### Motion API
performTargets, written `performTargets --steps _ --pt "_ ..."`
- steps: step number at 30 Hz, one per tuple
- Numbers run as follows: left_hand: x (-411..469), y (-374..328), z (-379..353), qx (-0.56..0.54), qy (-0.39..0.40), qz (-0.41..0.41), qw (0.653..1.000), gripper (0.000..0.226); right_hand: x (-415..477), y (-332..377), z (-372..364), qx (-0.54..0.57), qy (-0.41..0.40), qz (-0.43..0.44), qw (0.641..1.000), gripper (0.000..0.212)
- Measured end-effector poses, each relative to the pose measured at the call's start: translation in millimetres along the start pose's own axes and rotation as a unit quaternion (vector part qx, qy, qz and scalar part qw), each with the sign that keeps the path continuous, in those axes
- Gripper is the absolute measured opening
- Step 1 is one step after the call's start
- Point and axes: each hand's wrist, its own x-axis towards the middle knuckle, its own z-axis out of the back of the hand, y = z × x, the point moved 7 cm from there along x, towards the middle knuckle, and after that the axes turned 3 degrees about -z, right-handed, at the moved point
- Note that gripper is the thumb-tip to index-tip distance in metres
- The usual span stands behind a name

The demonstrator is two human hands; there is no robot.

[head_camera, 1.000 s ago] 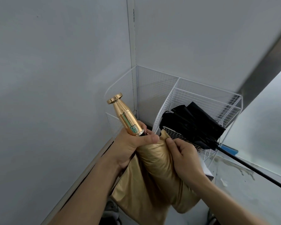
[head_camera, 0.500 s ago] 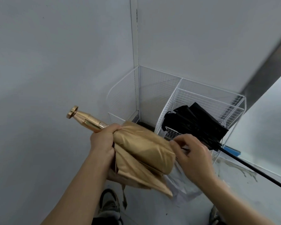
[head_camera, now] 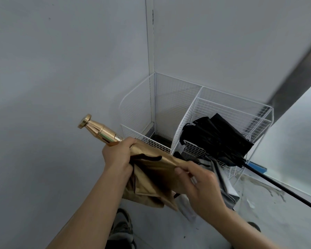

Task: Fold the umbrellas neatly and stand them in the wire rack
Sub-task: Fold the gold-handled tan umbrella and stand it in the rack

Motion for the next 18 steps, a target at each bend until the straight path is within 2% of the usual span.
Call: performTargets --steps 4,8,13,18 --pt "-12.1 -0.6 -21.9 0.025 0.122 -0.026 0.992 0.031 7.1 -16.5 10.1 0.02 -0.036 -0.093 0.995 0.019" --pt "-31.0 7.5 -46.3 0.008 0.253 0.0 0.967 0.037 10.7 -34.0 12.1 0.017 -0.028 -0.177 0.984 0.02" --pt "-40.7 10.0 -55.1 0.0 0.316 0.0 0.949 0.032 11.6 -47.1 3.5 -0.024 0.029 -0.214 0.976 0.032" --pt "-46.6 9.6 -55.1 0.011 0.353 -0.007 0.935 0.038 13.1 -47.2 -3.4 -0.051 0.061 -0.23 0.97 0.043"
